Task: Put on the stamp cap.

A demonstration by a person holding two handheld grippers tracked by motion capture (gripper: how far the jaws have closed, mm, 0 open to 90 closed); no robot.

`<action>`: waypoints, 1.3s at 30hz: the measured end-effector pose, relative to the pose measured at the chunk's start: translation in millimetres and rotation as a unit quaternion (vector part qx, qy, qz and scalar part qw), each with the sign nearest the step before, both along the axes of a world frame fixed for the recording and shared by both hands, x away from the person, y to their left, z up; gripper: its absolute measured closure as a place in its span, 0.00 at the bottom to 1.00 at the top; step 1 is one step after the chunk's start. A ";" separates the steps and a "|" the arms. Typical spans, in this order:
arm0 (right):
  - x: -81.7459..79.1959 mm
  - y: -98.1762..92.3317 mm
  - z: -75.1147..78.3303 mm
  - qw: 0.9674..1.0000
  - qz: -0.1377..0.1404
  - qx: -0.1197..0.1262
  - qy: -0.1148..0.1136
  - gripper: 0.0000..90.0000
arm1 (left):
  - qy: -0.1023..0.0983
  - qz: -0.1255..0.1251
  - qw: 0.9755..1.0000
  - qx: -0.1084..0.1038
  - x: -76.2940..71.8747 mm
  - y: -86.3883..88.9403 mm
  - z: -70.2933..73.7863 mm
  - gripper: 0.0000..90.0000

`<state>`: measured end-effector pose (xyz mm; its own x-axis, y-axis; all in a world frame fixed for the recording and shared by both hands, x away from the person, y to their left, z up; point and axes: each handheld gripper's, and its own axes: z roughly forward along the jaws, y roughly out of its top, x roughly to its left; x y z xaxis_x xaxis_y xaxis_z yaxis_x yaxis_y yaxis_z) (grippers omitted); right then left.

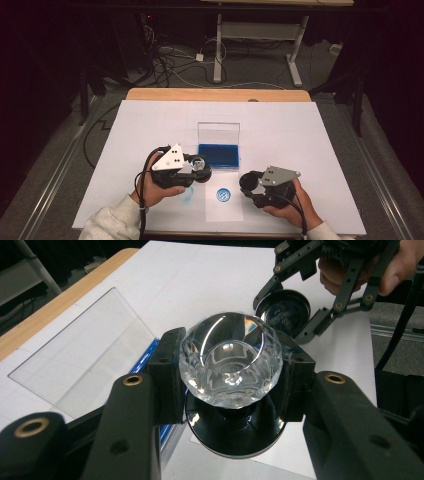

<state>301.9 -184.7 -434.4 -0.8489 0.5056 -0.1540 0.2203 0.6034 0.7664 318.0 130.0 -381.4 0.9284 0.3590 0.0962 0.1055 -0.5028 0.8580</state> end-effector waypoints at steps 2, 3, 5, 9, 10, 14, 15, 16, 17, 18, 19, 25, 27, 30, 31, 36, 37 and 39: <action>1.9 8.7 0.0 1.000 0.009 -0.002 -0.001 0.43 | -0.002 0.001 1.000 -0.001 -0.5 -0.4 0.3 0.61; 3.0 12.8 -0.1 1.000 0.014 -0.004 -0.002 0.43 | 0.000 -0.002 1.000 -0.001 -0.7 -0.5 0.2 0.61; 5.2 21.1 -0.8 1.000 0.022 -0.005 -0.002 0.43 | 0.000 -0.002 1.000 -0.001 -1.3 -1.4 -0.4 0.61; 8.2 37.1 -0.6 0.999 0.033 -0.004 -0.001 0.43 | 0.001 -0.006 1.000 -0.001 -1.2 -5.4 -1.5 0.61; 8.8 40.7 -0.1 0.999 0.035 0.000 -0.001 0.43 | 0.001 -0.006 1.000 0.001 -1.1 -7.1 -1.9 0.61; 9.0 54.4 0.0 0.999 0.045 0.009 0.003 0.43 | -0.007 -0.005 1.000 -0.002 -2.6 -11.5 -3.8 0.61; 9.0 57.6 -0.4 0.999 0.048 0.015 0.006 0.43 | -0.006 -0.005 1.000 -0.007 -2.9 -11.8 -4.9 0.61; 8.8 60.6 -0.8 0.999 0.050 0.018 0.009 0.43 | -0.006 -0.001 1.000 -0.012 -3.2 -12.1 -6.1 0.61; 8.5 63.5 -0.9 0.998 0.050 0.022 0.014 0.43 | -0.007 0.003 1.000 -0.013 -3.1 -12.5 -7.5 0.61; 9.0 66.0 -1.2 0.998 0.054 0.026 0.016 0.43 | -0.004 0.001 1.000 -0.013 -2.7 -13.2 -8.9 0.61; 9.6 68.5 -1.3 0.998 0.056 0.031 0.019 0.43 | -0.004 0.002 1.000 -0.011 -2.7 -14.0 -9.9 0.61; 11.7 76.9 -3.7 0.997 0.056 0.042 0.027 0.43 | -0.002 -0.004 1.000 -0.018 -3.3 -19.8 -13.2 0.61; 11.9 77.6 -4.4 0.997 0.051 0.048 0.033 0.43 | -0.005 -0.002 1.000 -0.013 -3.6 -21.9 -14.7 0.61; 11.7 77.1 -4.3 0.997 0.048 0.057 0.032 0.43 | -0.005 -0.001 1.000 -0.016 -3.8 -23.5 -16.9 0.61; 11.5 76.9 -4.1 0.996 0.047 0.063 0.035 0.43 | -0.004 -0.003 1.000 -0.015 -3.6 -24.0 -17.3 0.61; 11.9 76.1 -4.3 0.996 0.047 0.067 0.036 0.43 | -0.005 0.000 1.000 -0.026 -3.6 -28.4 -22.0 0.61; 11.8 76.2 -4.4 0.996 0.047 0.066 0.035 0.43 | -0.004 0.000 1.000 -0.027 -3.4 -29.7 -22.5 0.61; 11.3 76.3 -4.7 0.996 0.047 0.066 0.035 0.43 | -0.006 0.001 1.000 -0.029 -4.0 -31.3 -23.6 0.61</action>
<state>313.2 -108.4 -439.1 -0.8995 0.4360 -0.0291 0.2245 0.5182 0.8252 314.0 98.6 -405.0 0.9266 0.3659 0.0866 0.0959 -0.4528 0.8865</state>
